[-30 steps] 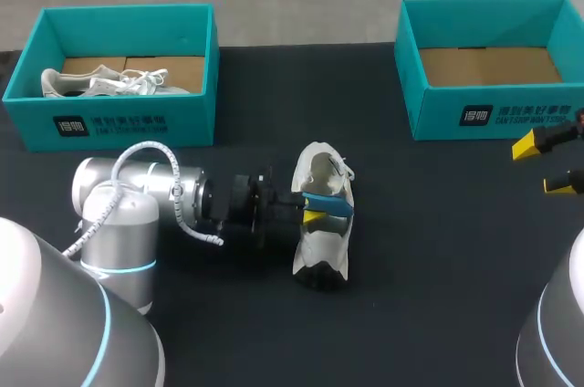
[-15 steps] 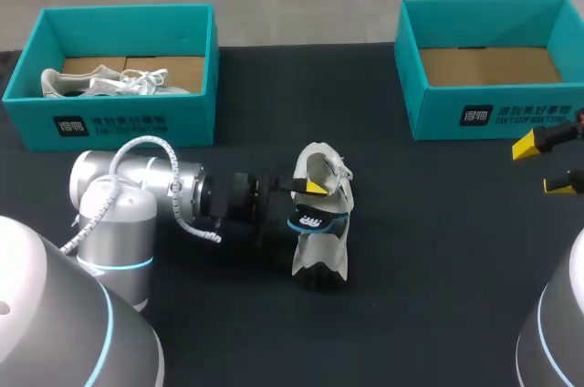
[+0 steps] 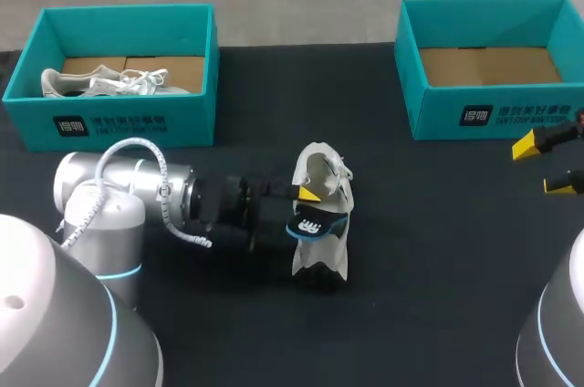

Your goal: Take the shoe out of the shoebox, open the shoe tongue, remove and reinsert the insole, then place the shoe into the shoebox

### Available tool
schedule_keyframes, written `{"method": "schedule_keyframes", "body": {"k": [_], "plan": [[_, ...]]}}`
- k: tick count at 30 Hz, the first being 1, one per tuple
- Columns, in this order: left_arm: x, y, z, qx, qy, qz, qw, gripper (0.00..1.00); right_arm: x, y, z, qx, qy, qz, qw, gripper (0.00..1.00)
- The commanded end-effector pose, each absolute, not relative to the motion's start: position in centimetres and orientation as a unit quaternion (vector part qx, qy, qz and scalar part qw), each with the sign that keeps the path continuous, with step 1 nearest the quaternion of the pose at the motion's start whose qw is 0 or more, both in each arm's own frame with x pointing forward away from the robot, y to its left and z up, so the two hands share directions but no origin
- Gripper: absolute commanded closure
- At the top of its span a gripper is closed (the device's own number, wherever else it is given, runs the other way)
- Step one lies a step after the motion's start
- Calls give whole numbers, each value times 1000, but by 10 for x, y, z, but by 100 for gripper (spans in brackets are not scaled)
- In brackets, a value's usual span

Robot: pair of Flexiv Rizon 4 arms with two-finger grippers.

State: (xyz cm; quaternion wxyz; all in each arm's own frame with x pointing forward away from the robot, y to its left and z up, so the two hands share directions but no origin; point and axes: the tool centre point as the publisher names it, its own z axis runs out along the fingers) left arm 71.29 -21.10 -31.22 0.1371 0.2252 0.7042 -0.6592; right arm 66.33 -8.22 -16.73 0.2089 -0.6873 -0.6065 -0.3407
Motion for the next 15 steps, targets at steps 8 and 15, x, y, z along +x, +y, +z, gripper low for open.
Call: {"method": "schedule_keyframes", "body": {"k": [8,15], "plan": [[715,-206,-319,215,718,-648,133,94,653,-83,-166,-693,-599,-352,194,0],[724,-208,-327,216,726,-638,139,100,653,-83,-166,-693,-599,-352,194,0]]}}
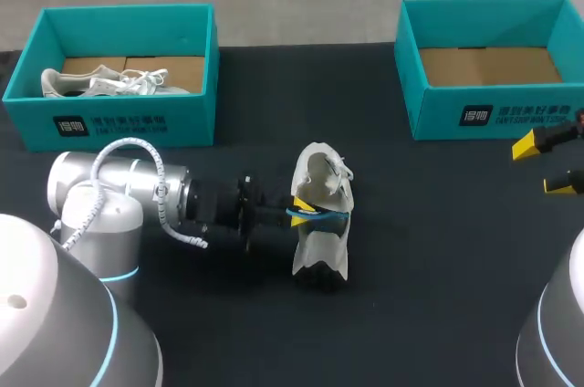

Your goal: Take the shoe out of the shoebox, open the shoe tongue, remove and reinsert the insole, then place the shoe into the shoebox

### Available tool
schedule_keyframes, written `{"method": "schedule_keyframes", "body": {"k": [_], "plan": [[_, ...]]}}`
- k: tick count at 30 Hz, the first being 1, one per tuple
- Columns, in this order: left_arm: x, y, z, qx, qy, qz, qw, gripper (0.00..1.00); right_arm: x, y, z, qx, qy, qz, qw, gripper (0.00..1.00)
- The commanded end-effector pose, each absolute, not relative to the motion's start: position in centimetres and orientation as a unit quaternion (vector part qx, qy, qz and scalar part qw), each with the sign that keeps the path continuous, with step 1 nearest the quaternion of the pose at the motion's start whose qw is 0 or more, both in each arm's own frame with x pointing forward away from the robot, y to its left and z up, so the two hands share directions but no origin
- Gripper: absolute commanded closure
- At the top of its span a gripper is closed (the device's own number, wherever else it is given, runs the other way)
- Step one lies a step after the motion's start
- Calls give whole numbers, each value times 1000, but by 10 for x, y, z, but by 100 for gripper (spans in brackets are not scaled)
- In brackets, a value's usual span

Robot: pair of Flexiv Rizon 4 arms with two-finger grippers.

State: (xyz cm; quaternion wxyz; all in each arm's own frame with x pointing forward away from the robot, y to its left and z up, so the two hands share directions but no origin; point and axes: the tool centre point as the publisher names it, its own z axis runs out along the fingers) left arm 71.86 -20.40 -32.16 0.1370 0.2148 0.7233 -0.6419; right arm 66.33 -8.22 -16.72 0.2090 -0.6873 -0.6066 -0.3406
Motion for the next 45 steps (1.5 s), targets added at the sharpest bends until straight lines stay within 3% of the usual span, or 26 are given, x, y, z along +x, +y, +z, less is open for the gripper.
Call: {"method": "schedule_keyframes", "body": {"k": [1,21,23,25,28,35,38,40,45], "plan": [[725,-208,-328,216,728,-635,140,100,653,-83,-166,-693,-599,-352,194,0],[740,-204,-344,187,745,-624,146,100,653,-83,-166,-693,-599,-352,194,0],[737,-205,-341,187,744,-624,146,93,653,-83,-166,-693,-599,-352,194,0],[735,-205,-337,189,743,-625,147,73,653,-83,-166,-693,-599,-352,194,0],[731,-204,-332,194,742,-625,148,70,653,-83,-166,-693,-599,-352,194,0],[724,-209,-327,211,740,-623,144,80,653,-83,-166,-693,-599,-352,194,0],[725,-214,-330,214,743,-619,137,88,653,-83,-166,-693,-599,-352,194,0],[727,-216,-333,214,748,-614,134,100,653,-83,-166,-693,-599,-352,194,0],[733,-219,-341,217,756,-602,138,100,653,-83,-166,-693,-599,-352,194,0]]}}
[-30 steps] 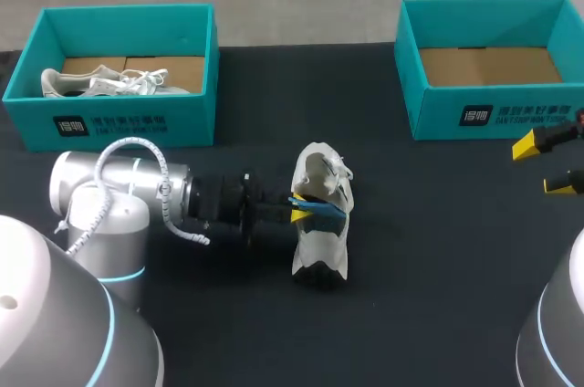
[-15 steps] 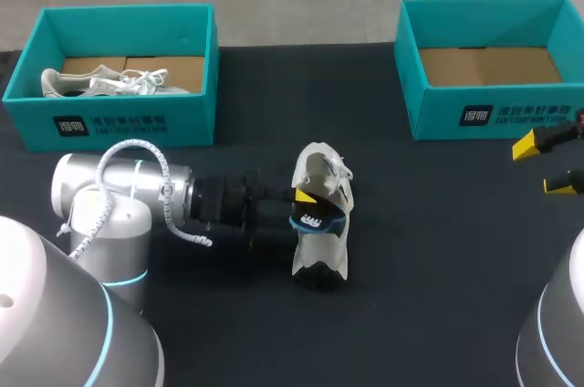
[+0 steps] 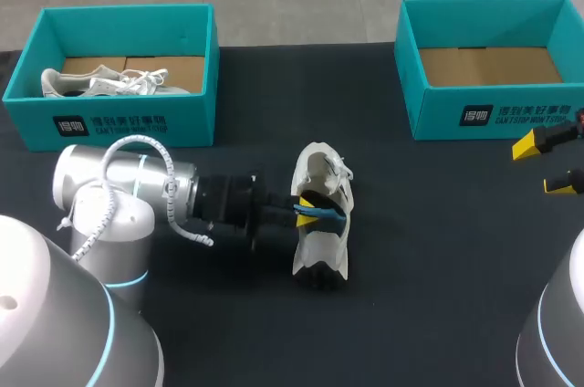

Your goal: Take the shoe out of the shoebox, open the shoe tongue, remove and reinsert the insole, then place the shoe into the shoebox

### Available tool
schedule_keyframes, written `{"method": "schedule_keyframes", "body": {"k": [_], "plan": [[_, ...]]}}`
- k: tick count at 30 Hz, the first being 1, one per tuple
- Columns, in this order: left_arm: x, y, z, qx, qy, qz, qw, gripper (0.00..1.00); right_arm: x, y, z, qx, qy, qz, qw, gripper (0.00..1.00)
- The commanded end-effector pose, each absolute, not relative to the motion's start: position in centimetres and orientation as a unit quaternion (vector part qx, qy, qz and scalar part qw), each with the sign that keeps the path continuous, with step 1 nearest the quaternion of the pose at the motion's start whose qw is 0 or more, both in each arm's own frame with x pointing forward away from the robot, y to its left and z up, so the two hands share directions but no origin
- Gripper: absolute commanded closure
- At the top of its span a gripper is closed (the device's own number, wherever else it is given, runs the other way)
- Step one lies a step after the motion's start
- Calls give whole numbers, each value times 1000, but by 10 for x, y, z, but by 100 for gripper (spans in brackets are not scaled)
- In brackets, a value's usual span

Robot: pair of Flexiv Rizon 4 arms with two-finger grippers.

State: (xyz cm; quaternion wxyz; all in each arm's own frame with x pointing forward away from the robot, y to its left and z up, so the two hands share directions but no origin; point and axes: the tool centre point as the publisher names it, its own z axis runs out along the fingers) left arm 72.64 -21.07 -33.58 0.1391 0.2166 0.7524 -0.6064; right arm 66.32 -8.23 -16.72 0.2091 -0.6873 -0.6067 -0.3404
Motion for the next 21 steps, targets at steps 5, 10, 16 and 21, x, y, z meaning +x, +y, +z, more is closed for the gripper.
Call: {"method": "schedule_keyframes", "body": {"k": [5,10,16,21], "plan": [[736,-219,-347,213,757,-597,156,100,653,-83,-166,-693,-599,-352,194,0],[741,-218,-353,202,764,-590,165,100,653,-83,-166,-693,-599,-352,194,0],[737,-216,-346,194,755,-605,162,72,653,-83,-166,-693,-599,-352,194,0],[729,-211,-332,199,751,-607,165,69,653,-83,-166,-693,-599,-352,194,0]]}}
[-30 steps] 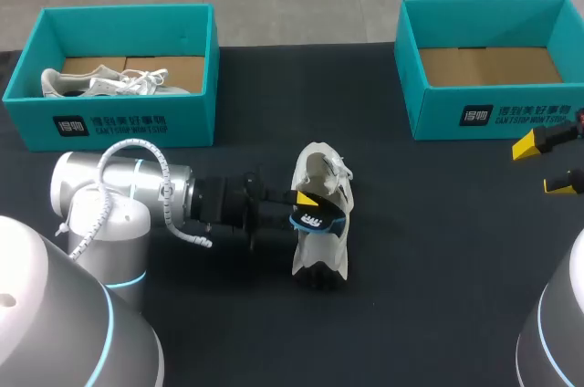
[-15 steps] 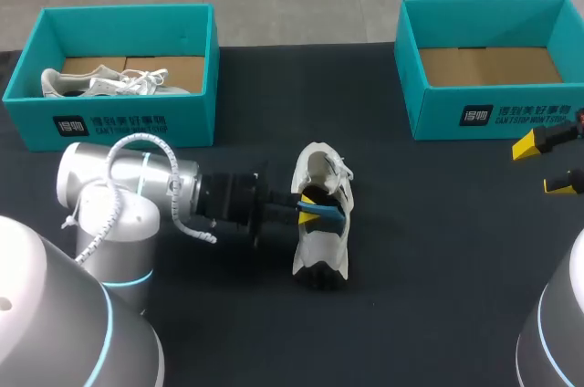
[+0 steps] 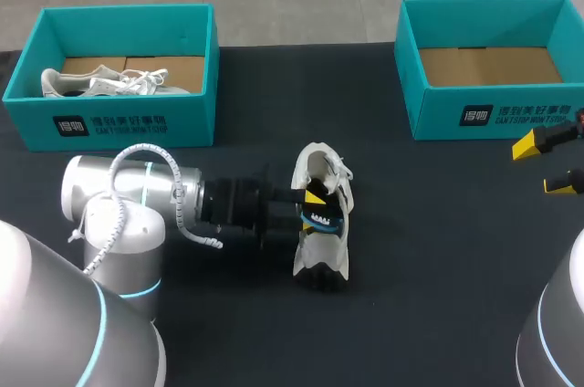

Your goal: Take the shoe out of the shoebox, open the shoe tongue, remove and reinsert the insole, then place the shoe into the shoebox

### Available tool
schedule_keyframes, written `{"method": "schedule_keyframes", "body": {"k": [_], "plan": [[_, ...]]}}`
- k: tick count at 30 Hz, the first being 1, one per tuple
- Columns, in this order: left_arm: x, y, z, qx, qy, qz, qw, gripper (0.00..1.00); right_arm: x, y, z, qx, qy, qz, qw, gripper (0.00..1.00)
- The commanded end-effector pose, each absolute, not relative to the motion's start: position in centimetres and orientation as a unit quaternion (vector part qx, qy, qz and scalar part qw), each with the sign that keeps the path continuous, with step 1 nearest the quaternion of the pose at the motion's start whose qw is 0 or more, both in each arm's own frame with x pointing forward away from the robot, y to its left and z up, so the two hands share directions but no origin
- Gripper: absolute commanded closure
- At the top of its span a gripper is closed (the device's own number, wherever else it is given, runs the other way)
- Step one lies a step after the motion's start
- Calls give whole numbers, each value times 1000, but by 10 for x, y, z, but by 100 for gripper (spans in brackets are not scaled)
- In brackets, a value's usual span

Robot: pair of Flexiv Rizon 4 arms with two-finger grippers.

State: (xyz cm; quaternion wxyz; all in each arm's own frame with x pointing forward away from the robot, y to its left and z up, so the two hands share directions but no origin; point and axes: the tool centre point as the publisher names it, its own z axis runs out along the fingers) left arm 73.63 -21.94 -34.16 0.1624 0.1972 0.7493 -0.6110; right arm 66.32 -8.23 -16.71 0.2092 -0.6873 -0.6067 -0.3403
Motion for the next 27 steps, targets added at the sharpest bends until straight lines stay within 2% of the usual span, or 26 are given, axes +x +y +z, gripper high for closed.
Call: {"method": "schedule_keyframes", "body": {"k": [1,7,9,11,12,27], "plan": [[727,-210,-330,202,751,-607,166,69,653,-83,-166,-693,-599,-352,194,0],[721,-207,-325,209,755,-599,167,77,653,-83,-166,-693,-599,-352,194,0],[722,-208,-326,211,757,-597,163,83,653,-83,-166,-693,-599,-352,194,0],[724,-211,-330,212,759,-595,160,97,653,-83,-166,-693,-599,-352,194,0],[725,-212,-332,211,760,-595,158,100,653,-83,-166,-693,-599,-352,194,0],[746,-223,-354,187,774,-583,164,100,653,-83,-166,-693,-599,-352,194,0]]}}
